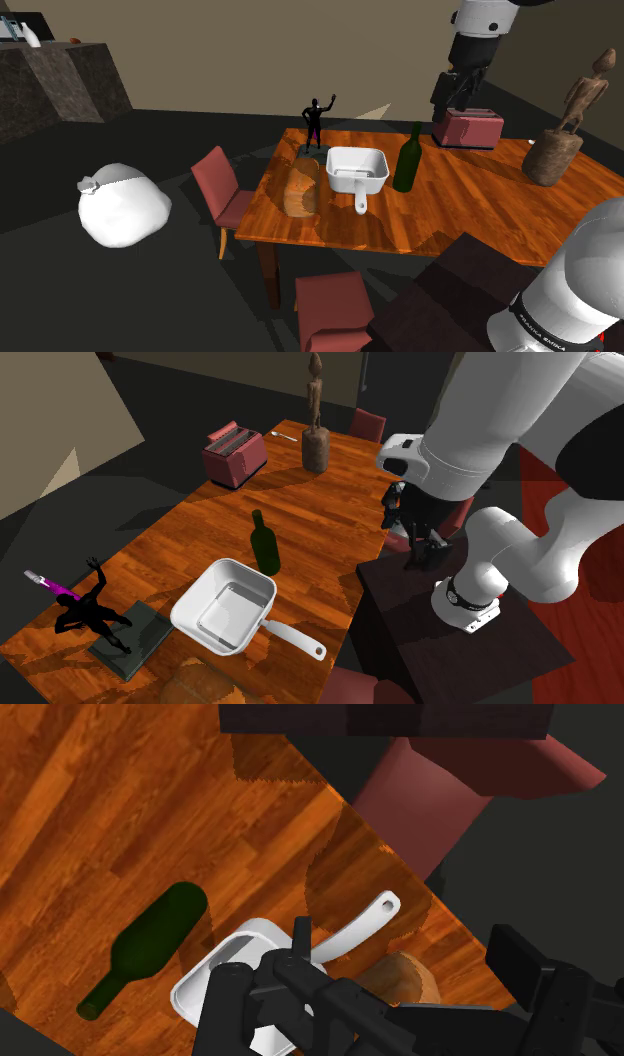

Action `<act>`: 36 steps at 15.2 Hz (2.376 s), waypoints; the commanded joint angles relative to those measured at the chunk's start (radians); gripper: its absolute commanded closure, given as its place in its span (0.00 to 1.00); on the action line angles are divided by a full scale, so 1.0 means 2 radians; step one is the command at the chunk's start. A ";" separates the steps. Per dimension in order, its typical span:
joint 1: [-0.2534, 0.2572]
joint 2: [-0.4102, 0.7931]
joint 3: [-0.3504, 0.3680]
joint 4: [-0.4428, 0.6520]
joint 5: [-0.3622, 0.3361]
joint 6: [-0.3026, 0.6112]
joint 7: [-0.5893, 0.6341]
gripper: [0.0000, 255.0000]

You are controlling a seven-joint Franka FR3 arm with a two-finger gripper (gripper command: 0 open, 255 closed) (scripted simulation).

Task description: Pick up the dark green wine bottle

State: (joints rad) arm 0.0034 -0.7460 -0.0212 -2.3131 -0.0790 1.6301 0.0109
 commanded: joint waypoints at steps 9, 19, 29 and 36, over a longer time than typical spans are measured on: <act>-0.012 0.108 -0.081 0.042 -0.027 0.053 -0.103 0.00; -0.020 0.287 -0.166 0.155 -0.005 0.096 -0.238 0.00; -0.065 0.505 -0.204 0.346 0.076 0.083 -0.375 0.00; -0.133 0.677 -0.192 0.552 0.127 0.023 -0.436 0.00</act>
State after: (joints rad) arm -0.2421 0.5588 -0.4106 -1.2799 0.1620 1.7031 -0.8479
